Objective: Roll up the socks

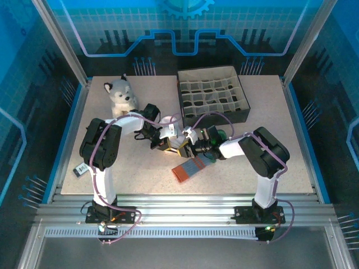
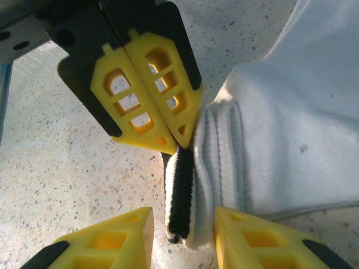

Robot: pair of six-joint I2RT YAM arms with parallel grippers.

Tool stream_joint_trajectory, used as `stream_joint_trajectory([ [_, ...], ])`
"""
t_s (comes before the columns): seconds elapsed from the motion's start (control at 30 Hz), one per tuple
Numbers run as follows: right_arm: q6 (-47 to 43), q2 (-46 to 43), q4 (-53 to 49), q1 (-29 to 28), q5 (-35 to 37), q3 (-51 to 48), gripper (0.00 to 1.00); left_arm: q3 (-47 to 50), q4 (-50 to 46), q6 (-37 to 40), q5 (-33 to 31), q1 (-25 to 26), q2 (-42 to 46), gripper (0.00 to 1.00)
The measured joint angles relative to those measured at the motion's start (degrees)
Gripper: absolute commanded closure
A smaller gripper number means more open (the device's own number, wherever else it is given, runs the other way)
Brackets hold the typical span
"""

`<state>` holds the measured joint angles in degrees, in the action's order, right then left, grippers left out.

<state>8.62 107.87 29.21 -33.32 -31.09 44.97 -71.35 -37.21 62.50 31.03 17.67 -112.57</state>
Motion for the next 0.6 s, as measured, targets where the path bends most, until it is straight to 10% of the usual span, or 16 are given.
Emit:
stream_joint_trajectory([
  [0.6, -2.34, 2.89, 0.26, -0.74, 0.13, 2.05, 0.63, -0.20, -0.09, 0.00, 0.33, -0.48, 0.00, 1.00],
])
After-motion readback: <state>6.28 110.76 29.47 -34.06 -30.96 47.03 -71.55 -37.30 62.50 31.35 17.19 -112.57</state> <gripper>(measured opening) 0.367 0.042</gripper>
